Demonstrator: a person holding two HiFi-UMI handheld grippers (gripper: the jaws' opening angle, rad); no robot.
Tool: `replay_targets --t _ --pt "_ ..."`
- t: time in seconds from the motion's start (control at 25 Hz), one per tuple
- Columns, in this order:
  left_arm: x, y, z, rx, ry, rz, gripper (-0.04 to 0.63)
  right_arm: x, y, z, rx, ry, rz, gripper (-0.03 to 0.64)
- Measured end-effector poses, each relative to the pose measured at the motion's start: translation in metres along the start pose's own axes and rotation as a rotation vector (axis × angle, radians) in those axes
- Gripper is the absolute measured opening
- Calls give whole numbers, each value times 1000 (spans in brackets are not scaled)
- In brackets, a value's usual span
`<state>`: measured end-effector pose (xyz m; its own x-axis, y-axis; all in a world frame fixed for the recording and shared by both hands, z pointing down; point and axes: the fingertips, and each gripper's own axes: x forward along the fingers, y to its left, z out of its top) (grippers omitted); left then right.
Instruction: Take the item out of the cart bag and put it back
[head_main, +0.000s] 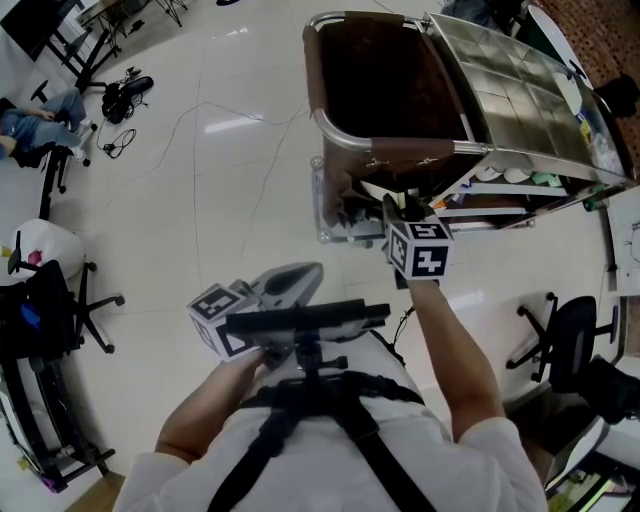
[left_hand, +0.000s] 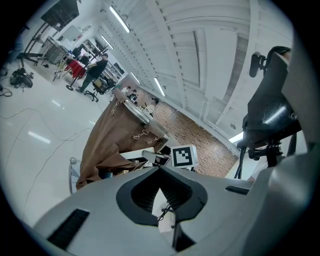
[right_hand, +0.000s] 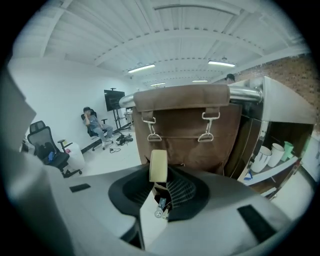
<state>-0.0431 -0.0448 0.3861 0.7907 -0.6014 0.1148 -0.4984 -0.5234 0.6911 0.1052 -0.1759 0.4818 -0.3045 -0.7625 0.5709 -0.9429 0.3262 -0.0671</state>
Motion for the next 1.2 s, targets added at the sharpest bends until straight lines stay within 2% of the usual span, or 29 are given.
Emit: replay_targets --t 0.68,1.2 --pt "8 0 4 5 0 -20 3 -45 5 29 -3 -94 28 77" --pt "14 -1 3 3 -2 -36 3 -82 3 23 36 -137 19 77"
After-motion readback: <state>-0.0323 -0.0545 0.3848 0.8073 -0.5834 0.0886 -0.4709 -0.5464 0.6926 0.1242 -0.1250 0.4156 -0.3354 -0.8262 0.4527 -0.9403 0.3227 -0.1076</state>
